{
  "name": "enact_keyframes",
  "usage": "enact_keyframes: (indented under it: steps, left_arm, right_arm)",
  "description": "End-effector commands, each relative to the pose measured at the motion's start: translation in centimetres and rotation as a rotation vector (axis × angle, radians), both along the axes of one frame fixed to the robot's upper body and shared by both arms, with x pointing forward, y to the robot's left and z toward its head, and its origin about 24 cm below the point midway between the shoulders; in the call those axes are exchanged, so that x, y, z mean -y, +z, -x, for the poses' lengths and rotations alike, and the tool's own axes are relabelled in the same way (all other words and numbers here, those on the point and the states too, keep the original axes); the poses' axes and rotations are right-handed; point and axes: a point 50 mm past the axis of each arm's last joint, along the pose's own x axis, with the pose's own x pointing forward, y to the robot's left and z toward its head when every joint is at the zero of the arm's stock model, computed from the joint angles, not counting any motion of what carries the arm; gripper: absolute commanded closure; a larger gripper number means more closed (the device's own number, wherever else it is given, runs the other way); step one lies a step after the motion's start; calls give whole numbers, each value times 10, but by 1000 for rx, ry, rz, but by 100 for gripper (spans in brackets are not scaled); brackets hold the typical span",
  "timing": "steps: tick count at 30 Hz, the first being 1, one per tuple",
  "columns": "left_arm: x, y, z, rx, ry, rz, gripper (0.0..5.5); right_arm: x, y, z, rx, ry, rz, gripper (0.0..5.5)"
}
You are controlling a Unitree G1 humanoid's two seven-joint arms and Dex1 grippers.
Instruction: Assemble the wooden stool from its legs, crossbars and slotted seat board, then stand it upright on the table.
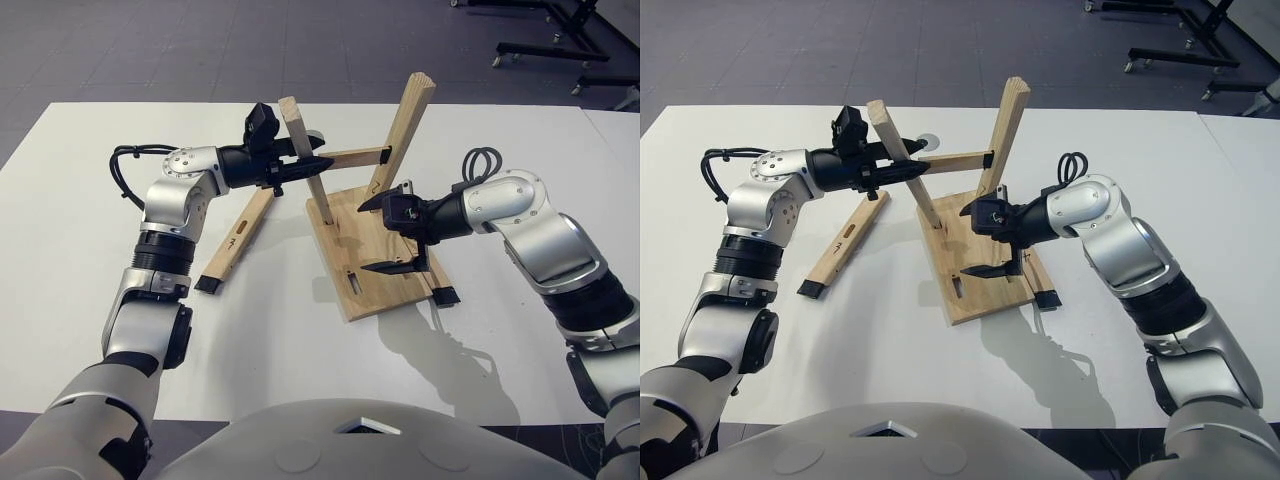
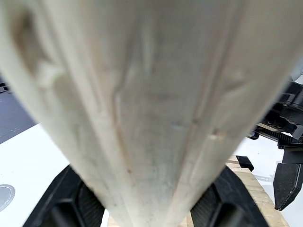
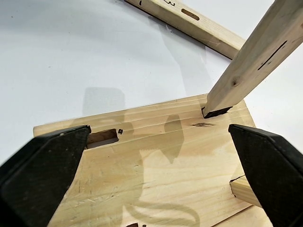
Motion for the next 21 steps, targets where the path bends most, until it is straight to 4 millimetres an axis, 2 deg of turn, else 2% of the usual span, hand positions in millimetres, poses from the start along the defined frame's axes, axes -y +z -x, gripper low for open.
enact_keyframes:
  steps: [1,21]
  left_arm:
    - [-7,-1,-1,-15,34,-12,341]
    - [-2,-2,-11,-83,62,-56,341]
  right_arm:
    - [0,3,-1,4,-15,-16,12]
    - [-3,5,-4,17,-16,-29,12]
